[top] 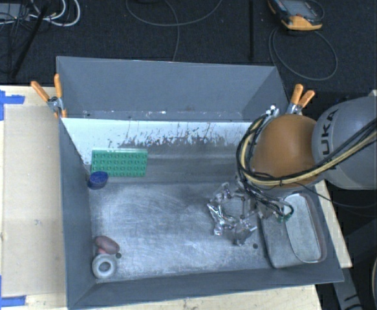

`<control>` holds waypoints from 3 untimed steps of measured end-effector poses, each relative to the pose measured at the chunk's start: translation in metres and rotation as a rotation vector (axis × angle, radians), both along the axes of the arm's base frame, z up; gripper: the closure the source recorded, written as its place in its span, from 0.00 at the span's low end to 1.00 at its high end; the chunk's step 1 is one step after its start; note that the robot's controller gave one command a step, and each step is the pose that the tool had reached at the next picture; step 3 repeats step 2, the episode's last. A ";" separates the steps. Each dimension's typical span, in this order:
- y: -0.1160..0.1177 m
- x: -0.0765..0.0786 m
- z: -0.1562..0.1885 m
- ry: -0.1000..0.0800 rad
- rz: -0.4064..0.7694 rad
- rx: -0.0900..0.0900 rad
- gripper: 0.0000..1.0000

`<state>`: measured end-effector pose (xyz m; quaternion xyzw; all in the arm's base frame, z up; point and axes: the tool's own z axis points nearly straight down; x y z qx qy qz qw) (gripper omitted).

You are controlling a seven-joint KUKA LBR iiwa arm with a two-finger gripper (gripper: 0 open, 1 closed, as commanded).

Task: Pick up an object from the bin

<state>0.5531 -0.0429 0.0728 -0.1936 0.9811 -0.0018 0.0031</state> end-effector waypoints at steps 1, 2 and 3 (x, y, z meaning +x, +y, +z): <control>0.000 0.000 0.001 0.004 -0.002 0.002 1.00; 0.009 0.003 0.154 -0.001 0.062 0.002 1.00; 0.009 0.003 0.154 -0.001 0.062 0.002 1.00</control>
Offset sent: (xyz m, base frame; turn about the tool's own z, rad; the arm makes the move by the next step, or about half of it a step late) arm 0.0000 0.0000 0.0000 0.0000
